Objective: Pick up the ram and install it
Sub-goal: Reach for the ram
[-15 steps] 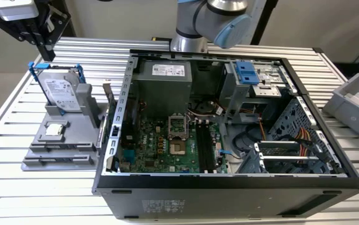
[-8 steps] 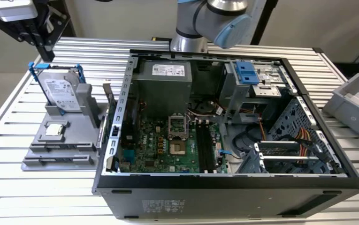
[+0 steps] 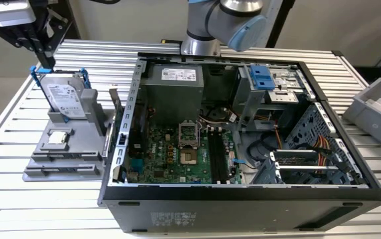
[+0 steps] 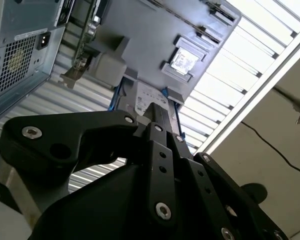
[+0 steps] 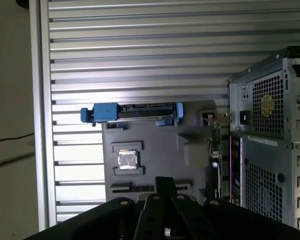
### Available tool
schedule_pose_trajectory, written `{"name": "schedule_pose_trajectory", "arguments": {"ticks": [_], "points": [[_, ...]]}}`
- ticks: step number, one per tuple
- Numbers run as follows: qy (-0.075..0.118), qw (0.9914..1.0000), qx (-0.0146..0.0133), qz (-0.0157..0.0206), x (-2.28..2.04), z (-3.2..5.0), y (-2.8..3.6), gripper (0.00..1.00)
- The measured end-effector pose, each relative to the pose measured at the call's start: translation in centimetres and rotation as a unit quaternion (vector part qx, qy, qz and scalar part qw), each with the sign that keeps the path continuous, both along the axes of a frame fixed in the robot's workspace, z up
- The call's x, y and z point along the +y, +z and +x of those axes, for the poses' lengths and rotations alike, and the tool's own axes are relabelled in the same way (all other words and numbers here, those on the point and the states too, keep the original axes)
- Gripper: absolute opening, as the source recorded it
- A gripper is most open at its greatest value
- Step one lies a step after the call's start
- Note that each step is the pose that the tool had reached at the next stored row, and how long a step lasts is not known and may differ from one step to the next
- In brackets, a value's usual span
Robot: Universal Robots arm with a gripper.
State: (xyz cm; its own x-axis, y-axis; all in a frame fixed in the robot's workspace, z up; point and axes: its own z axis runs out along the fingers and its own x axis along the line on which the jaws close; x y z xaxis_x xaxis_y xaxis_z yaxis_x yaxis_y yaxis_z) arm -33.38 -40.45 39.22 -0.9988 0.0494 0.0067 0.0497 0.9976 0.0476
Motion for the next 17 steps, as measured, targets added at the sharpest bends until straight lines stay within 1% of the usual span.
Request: {"name": "schedule_pose_trajectory", "arguments": {"ticks": [6, 11, 15, 17], "points": [[0.000, 1.00000, 0.0000, 0.0000, -0.74, -0.22, 0.00, 0.00], [0.003, 0.99999, 0.0000, 0.0000, -1.26, -0.31, -0.01, 0.00], [0.007, 0.99998, 0.0000, 0.0000, -1.86, -0.38, -0.01, 0.00], [0.008, 0.99997, 0.0000, 0.0000, -2.02, -0.42, -0.02, 0.00]]}}
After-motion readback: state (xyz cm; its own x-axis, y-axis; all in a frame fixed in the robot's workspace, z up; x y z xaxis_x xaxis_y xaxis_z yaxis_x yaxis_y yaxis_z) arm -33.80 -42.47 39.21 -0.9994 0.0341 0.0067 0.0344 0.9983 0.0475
